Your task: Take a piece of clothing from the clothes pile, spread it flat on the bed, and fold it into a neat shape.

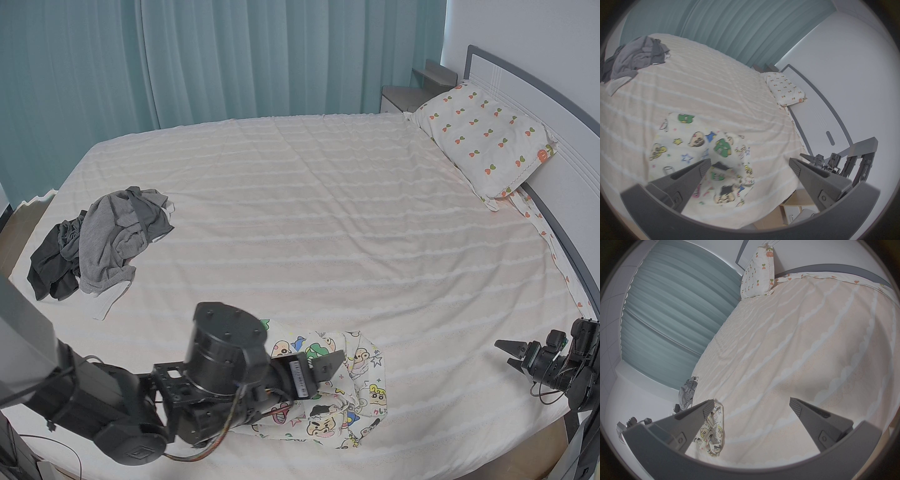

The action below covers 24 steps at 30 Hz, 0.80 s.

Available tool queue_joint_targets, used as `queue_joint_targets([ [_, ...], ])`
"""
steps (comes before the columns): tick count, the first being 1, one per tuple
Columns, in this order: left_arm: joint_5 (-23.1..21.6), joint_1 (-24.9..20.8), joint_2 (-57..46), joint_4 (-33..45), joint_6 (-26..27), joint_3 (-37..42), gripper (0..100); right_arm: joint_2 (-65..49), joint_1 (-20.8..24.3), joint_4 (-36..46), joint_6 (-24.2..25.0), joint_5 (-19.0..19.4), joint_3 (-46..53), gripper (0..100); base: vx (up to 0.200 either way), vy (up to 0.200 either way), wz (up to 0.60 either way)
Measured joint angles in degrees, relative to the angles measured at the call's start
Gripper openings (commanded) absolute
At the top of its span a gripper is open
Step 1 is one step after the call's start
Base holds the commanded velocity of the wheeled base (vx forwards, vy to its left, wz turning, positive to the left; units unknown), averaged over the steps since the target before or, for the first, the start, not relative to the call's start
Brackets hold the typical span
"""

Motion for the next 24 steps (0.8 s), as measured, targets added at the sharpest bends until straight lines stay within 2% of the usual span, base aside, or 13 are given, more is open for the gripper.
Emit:
queue_joint_targets([
  [4, -0.9, 1.8, -5.1, 0.1, -2.6, 6.3, 100, -0.2, 1.3, 0.0, 0.0, -0.2, 0.0, 100, -0.150, 0.000, 0.00],
  [10, -1.3, 2.9, -9.9, 0.1, -4.4, 10.8, 100, -1.7, 8.5, 0.0, 0.7, -1.7, 0.0, 100, 0.000, 0.000, 0.00],
  [12, -1.3, 3.0, -10.8, 0.1, -5.0, 11.5, 100, -2.8, 12.2, 0.0, 1.9, -3.6, -0.1, 100, 0.000, 0.000, 0.00],
  [15, -1.3, 3.2, -12.2, 0.2, -6.4, 12.4, 100, -4.7, 20.4, 0.1, 4.4, -9.1, -1.7, 100, 0.000, 0.000, 0.00],
  [16, -1.4, 3.3, -12.3, 0.2, -6.6, 12.6, 100, -5.0, 21.9, 0.2, 4.8, -10.1, -2.1, 100, 0.000, 0.000, 0.00],
  [18, -1.5, 3.5, -13.2, 0.1, -7.4, 13.3, 100, -6.2, 28.7, 1.6, 6.0, -14.2, -4.5, 100, 0.000, 0.000, 0.00],
  [24, -2.9, 5.6, -14.5, 0.0, -8.6, 14.5, 100, -8.2, 38.6, 8.2, 7.8, -18.6, -12.7, 100, 0.000, 0.000, 0.00],
])
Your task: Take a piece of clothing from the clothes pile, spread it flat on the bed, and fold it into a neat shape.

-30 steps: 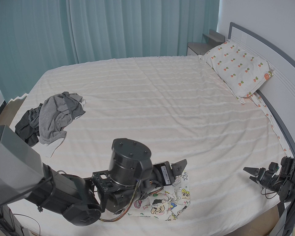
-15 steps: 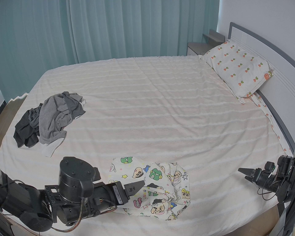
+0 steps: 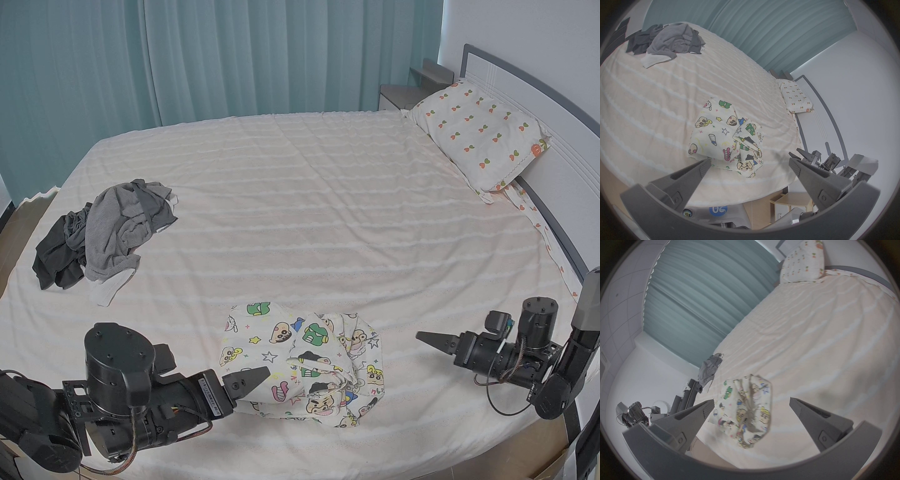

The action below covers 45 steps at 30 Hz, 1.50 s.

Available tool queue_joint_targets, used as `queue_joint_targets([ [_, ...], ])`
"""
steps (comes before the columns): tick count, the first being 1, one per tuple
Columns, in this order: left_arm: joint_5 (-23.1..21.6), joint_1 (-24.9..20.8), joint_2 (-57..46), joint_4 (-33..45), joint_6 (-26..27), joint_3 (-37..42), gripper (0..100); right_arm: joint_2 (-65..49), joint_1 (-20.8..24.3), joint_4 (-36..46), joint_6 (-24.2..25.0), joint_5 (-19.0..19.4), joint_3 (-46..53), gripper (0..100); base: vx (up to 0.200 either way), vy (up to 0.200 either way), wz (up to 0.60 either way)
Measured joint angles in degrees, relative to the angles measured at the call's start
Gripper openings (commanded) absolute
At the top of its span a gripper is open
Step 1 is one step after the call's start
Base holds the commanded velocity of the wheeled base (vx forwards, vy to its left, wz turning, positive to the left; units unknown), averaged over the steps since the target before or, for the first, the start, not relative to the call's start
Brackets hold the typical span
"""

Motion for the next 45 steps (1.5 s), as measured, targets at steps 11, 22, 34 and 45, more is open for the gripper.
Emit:
queue_joint_targets([
  [11, -4.1, 5.0, -1.7, 0.0, -0.5, -0.1, 100, -1.5, 8.0, 5.3, 1.2, -1.8, -8.8, 100, 0.000, 0.000, 0.00],
  [22, -4.3, 6.8, -1.9, 0.0, -0.5, 0.0, 100, -1.7, 10.3, 5.4, 1.2, -2.6, -9.5, 100, 0.000, 0.164, 0.00],
  [34, -4.3, 7.6, -1.8, 0.0, -0.5, 0.0, 100, -2.7, 12.5, 11.9, 1.2, -5.0, -13.5, 100, 0.000, 0.200, 0.00],
  [45, -4.1, 7.9, -1.8, -0.1, -0.3, 0.3, 100, -1.3, 22.2, 23.0, 1.7, -8.1, -20.8, 100, 0.000, 0.000, 0.00],
])
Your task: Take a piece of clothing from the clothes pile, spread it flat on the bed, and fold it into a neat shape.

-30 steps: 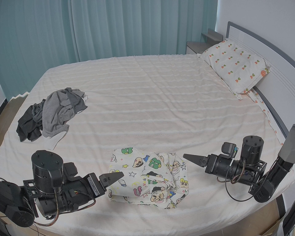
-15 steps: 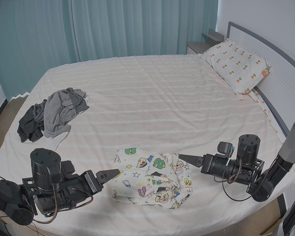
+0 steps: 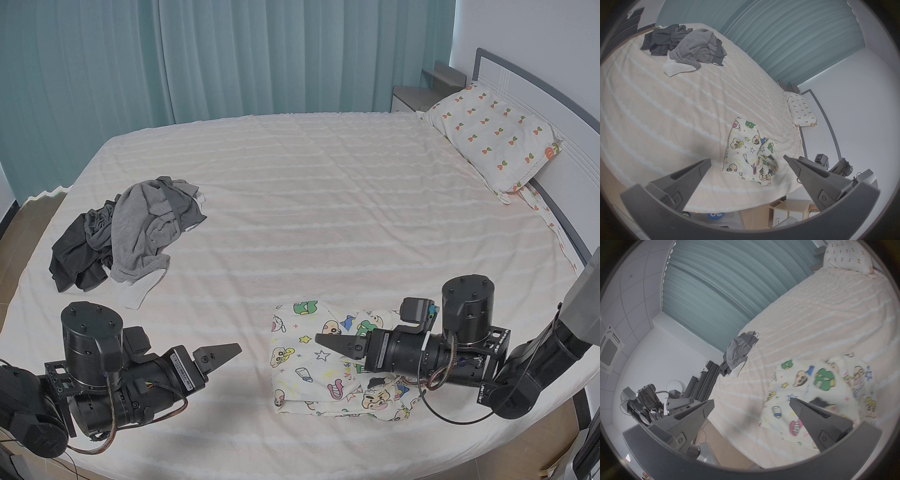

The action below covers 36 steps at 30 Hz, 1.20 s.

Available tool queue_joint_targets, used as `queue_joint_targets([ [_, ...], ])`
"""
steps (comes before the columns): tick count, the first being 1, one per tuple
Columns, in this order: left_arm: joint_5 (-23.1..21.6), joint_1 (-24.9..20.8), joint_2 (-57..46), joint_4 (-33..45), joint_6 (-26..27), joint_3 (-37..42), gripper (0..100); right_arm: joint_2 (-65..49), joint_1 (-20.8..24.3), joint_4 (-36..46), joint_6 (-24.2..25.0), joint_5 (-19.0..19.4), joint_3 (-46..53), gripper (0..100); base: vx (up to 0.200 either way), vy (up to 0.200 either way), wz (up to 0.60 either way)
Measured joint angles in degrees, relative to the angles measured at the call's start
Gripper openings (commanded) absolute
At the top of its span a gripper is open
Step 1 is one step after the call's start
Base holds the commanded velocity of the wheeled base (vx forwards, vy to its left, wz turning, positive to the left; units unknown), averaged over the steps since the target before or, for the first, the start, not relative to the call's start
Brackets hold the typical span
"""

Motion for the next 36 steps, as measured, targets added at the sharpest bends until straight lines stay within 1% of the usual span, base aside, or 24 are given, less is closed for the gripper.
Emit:
queue_joint_targets([
  [2, 0.0, 0.1, 0.0, 0.0, 0.0, 0.0, 100, 1.0, 1.1, 1.7, 1.3, -1.1, -1.1, 100, 0.000, 0.000, 0.00],
  [5, 0.1, 0.3, 0.0, 0.0, 0.0, 0.0, 100, 2.1, 2.4, 2.4, 6.4, -3.0, -1.9, 100, 0.000, 0.000, 0.00],
  [7, 0.0, 0.3, 0.0, 0.0, 0.0, 0.0, 100, 2.7, 3.2, 2.6, 9.6, -5.4, -2.0, 100, 0.000, 0.000, 0.00],
  [8, 0.0, 0.3, 0.0, 0.0, 0.0, 0.0, 100, 3.0, 3.5, 2.7, 10.5, -6.8, -1.9, 100, 0.000, 0.000, 0.00],
  [12, 0.0, 0.4, 0.0, 0.0, 0.0, 0.0, 100, 4.2, 3.9, 2.9, 12.1, -13.5, -0.5, 100, 0.000, 0.000, 0.00],
  [15, 0.1, 0.4, 0.0, 0.1, 0.0, 0.1, 100, 4.7, 4.0, 3.0, 14.6, -16.1, 1.0, 100, 0.000, 0.000, 0.00],
  [19, 0.1, 0.4, 0.0, 0.1, 0.0, 0.1, 100, 5.1, 3.6, 2.8, 18.6, -17.8, 2.4, 100, 0.000, 0.000, 0.00],
  [26, 0.2, 0.4, 0.0, 0.1, 0.0, 0.2, 100, 5.9, 3.2, 2.6, 20.7, -18.1, 2.4, 100, 0.000, 0.000, 0.00],
  [33, 0.2, 0.4, 0.1, 0.1, 0.0, 0.2, 100, 9.5, 3.2, 2.7, 25.1, -19.5, -2.0, 100, 0.000, 0.000, 0.00],
  [36, 0.2, 0.4, 0.1, 0.1, 0.0, 0.2, 100, 11.0, 3.2, 2.8, 26.0, -19.8, -3.0, 100, 0.000, 0.000, 0.00],
])
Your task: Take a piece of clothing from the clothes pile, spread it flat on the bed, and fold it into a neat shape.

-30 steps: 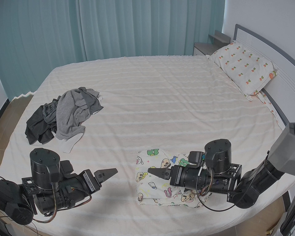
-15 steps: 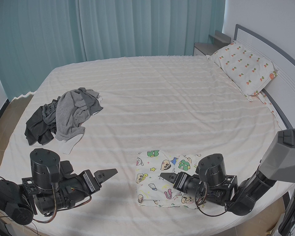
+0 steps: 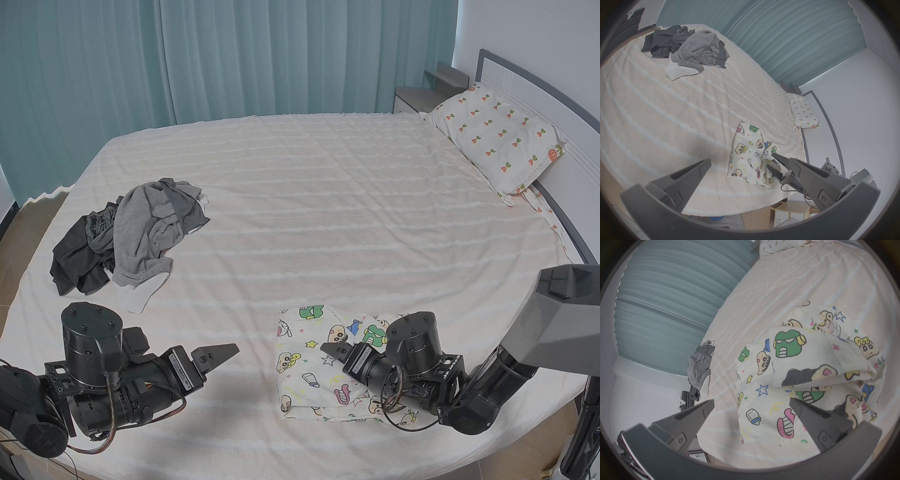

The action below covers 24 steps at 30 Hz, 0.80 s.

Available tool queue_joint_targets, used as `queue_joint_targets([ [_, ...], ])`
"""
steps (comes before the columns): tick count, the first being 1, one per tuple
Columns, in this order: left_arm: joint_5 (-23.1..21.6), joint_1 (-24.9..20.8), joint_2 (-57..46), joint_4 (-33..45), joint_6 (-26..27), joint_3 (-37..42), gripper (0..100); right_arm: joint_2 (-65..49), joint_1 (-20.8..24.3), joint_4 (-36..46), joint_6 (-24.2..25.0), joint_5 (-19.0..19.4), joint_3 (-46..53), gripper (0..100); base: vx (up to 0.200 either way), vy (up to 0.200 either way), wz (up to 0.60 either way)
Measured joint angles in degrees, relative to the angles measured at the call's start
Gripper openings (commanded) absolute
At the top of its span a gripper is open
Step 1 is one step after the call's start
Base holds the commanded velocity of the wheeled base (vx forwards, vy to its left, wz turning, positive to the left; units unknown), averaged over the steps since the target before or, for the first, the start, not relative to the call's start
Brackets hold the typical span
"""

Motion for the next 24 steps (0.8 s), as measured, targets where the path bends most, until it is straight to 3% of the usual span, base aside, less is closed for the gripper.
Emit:
queue_joint_targets([
  [8, 0.0, 0.0, 0.1, 0.0, 0.0, 0.0, 100, 2.0, 0.1, 0.1, 0.2, -2.0, -0.6, 100, 0.000, 0.000, 0.00],
  [13, 0.1, 0.0, 0.2, 0.0, 0.0, 0.0, 100, 2.7, -1.0, -0.5, 0.3, -5.8, -1.6, 100, 0.000, 0.000, 0.00],
  [14, 0.1, 0.0, 0.3, 0.0, 0.0, 0.0, 100, 2.8, -1.2, -0.4, 0.3, -6.2, -1.7, 0, 0.000, 0.000, 0.00],
  [24, 0.1, 0.0, 0.3, -0.1, 0.0, 0.0, 100, 2.9, -1.7, -1.0, 0.3, -7.9, -1.1, 0, 0.000, 0.000, 0.00],
])
